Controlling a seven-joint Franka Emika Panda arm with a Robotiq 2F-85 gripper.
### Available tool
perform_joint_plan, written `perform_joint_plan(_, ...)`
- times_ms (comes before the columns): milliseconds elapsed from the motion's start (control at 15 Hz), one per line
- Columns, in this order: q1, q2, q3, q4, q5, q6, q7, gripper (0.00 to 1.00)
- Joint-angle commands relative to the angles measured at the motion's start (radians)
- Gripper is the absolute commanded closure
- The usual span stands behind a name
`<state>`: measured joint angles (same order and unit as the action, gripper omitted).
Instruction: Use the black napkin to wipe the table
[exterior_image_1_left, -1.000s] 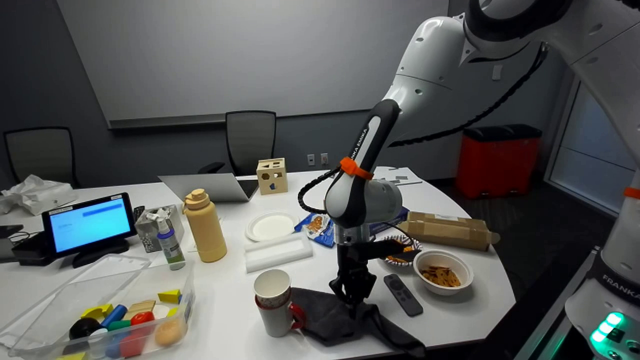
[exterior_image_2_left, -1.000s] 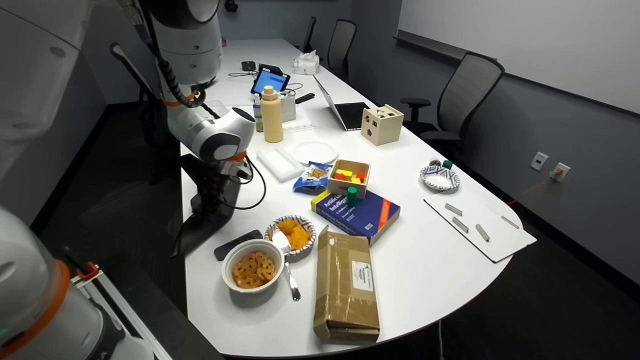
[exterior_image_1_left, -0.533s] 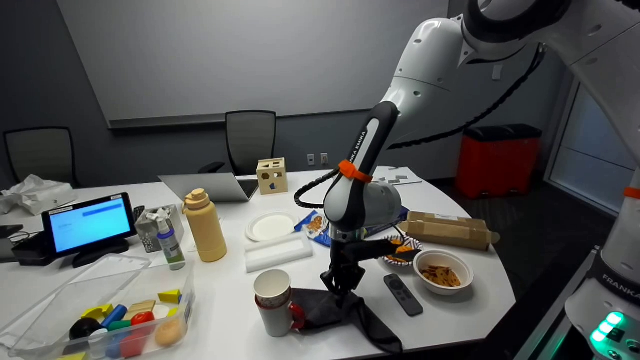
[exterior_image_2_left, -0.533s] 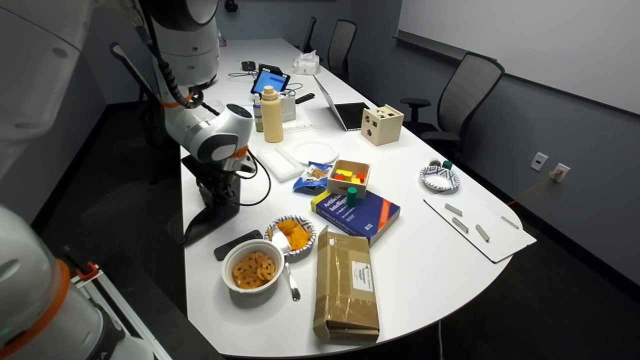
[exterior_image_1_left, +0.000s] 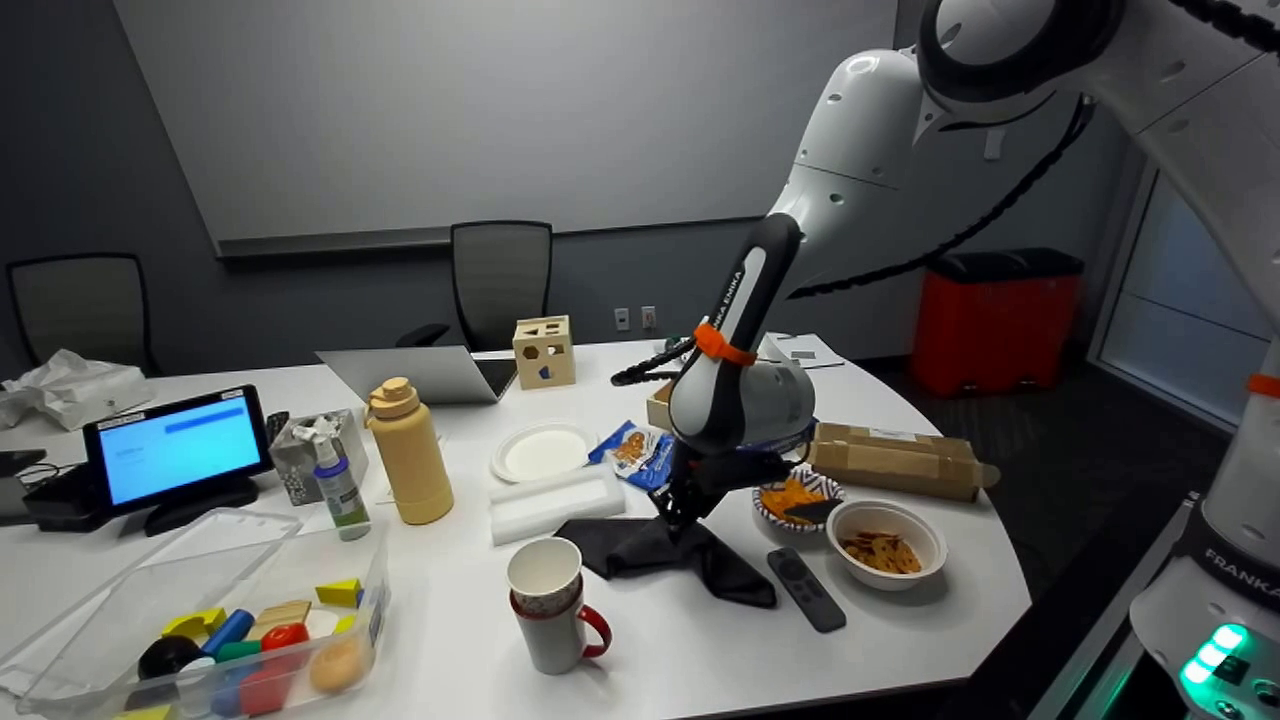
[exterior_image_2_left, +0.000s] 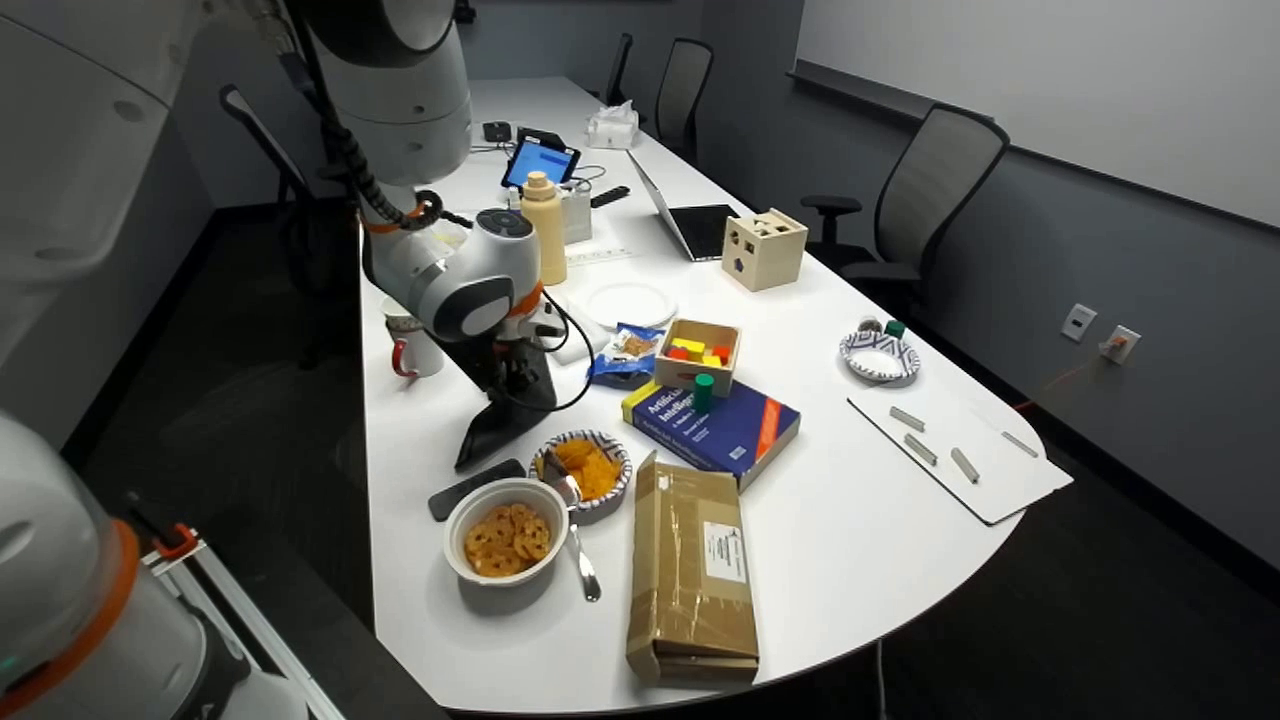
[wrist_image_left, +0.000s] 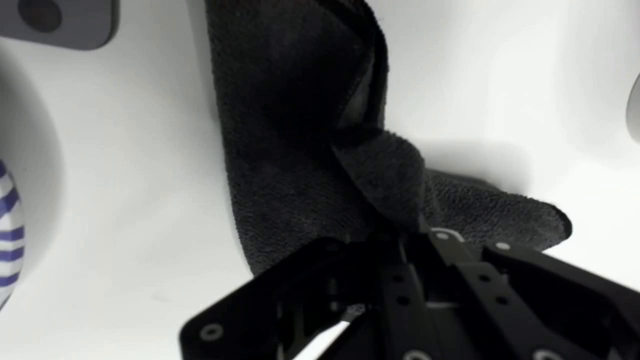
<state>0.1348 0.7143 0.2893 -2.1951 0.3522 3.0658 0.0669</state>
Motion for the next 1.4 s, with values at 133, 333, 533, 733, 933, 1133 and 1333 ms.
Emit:
perform_joint_plan(133,0.021,-0.012,-0.088,-0.017,-0.056,0.034,0.071,0.98)
perform_joint_plan(333,-0.014,-0.033,-0.046,-0.042,-0.048,-0.119,0.085,0.98)
perform_joint_plan(533,-0.062,-0.045,0.046,-0.051,-0.014,-0.256,0.053,0.98)
perform_joint_plan(733,-0.103,-0.058,0.147,-0.055,0.041,-0.375,0.016,0.98)
perform_joint_plan(933,-0.101,-0.065,0.206,-0.064,0.095,-0.387,-0.026,0.98)
perform_joint_plan(1133,-0.073,-0.030,0.219,-0.042,0.112,-0.257,-0.073,0.98)
perform_joint_plan(1333,-0.046,0.008,0.203,-0.013,0.067,-0.103,-0.089,0.98)
